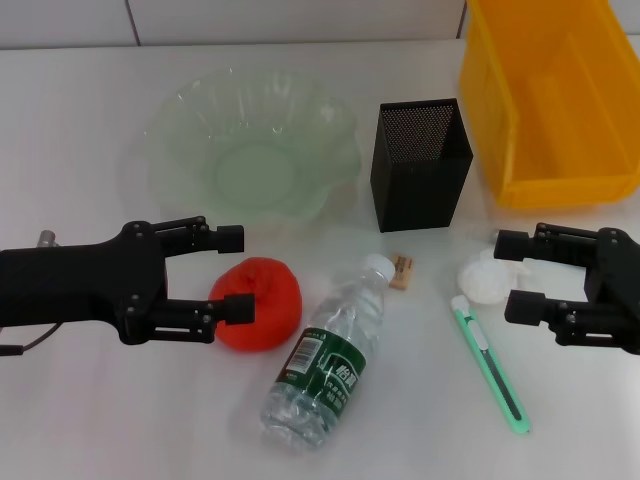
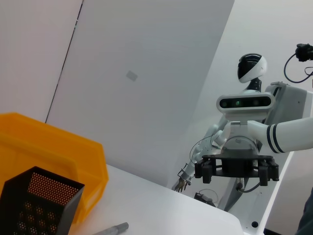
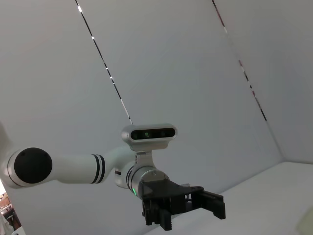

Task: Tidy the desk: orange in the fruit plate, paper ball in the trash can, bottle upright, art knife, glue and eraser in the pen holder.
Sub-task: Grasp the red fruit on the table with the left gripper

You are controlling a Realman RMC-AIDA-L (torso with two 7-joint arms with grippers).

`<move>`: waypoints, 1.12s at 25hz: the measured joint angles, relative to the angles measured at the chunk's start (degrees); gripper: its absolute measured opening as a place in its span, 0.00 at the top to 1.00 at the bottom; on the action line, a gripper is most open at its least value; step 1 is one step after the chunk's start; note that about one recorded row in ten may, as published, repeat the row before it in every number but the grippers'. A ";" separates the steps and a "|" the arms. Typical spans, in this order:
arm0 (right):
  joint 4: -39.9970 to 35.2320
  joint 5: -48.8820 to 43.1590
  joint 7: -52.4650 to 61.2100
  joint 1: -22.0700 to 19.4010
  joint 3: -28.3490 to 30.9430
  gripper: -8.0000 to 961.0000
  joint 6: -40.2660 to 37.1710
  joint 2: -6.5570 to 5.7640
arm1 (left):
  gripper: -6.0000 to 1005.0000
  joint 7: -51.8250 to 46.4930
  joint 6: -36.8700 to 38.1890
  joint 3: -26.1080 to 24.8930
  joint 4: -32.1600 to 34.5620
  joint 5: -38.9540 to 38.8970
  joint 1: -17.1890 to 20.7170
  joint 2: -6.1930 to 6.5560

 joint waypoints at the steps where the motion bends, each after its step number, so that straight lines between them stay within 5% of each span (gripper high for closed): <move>1: 0.00 0.02 0.00 -0.01 0.02 0.23 -0.01 0.00 | 0.14 0.00 0.00 0.00 0.00 0.00 0.00 0.00; 19: 0.00 0.05 0.06 -0.46 0.47 0.23 -0.20 0.00 | 0.18 -0.39 -0.02 0.00 0.06 -0.01 -0.14 0.01; 28: -0.08 0.31 -0.38 -2.46 7.80 0.23 0.02 -0.04 | 0.21 -10.97 -0.52 0.73 13.19 8.47 -2.87 -1.79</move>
